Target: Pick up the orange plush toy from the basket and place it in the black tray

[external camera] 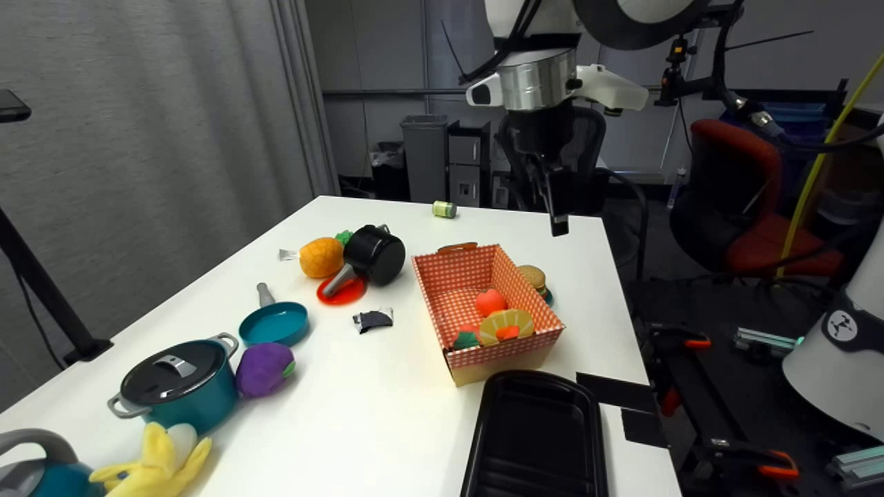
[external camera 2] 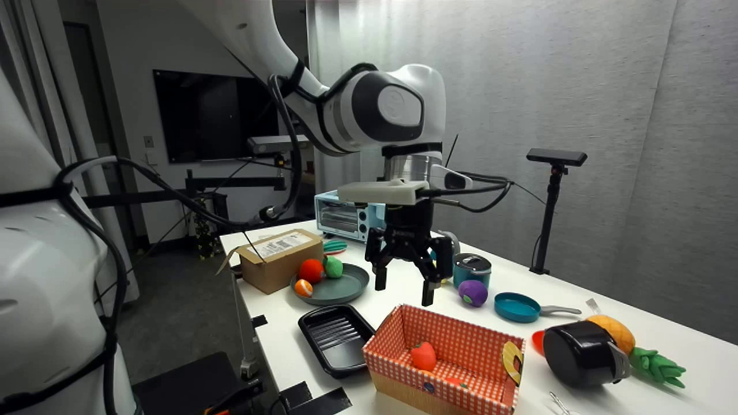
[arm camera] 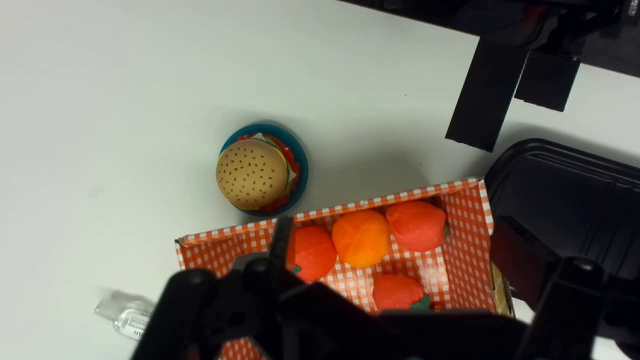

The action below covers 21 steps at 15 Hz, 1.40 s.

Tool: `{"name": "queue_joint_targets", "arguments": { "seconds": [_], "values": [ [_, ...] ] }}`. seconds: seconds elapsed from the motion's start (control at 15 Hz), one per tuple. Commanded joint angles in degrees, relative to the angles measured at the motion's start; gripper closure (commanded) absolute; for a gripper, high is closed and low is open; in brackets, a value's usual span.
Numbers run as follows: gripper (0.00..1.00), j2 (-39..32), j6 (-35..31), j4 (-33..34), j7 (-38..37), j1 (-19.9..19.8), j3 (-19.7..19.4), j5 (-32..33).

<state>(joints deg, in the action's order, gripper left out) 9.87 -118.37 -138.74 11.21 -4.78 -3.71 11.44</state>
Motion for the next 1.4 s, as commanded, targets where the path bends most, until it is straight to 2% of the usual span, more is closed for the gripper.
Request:
{"name": "queue_joint_targets", "arguments": {
  "seconds": [0.0,0.47,0.87,1.13,1.33],
  "values": [
    [0.0,-7.7,-2.4,5.2,1.1,0.9,0.4,1.4],
    [0.0,-21.7,-8.7,14.6,7.1,0.0,0.4,-0.1],
    [0.0,-32.0,-13.5,20.9,12.6,-2.6,0.6,-1.7],
    [0.0,-38.8,-14.2,25.0,15.1,-4.6,1.2,-2.2],
    [0.0,-43.5,-14.5,28.4,15.1,-4.2,1.2,-0.1]
  ]
}}
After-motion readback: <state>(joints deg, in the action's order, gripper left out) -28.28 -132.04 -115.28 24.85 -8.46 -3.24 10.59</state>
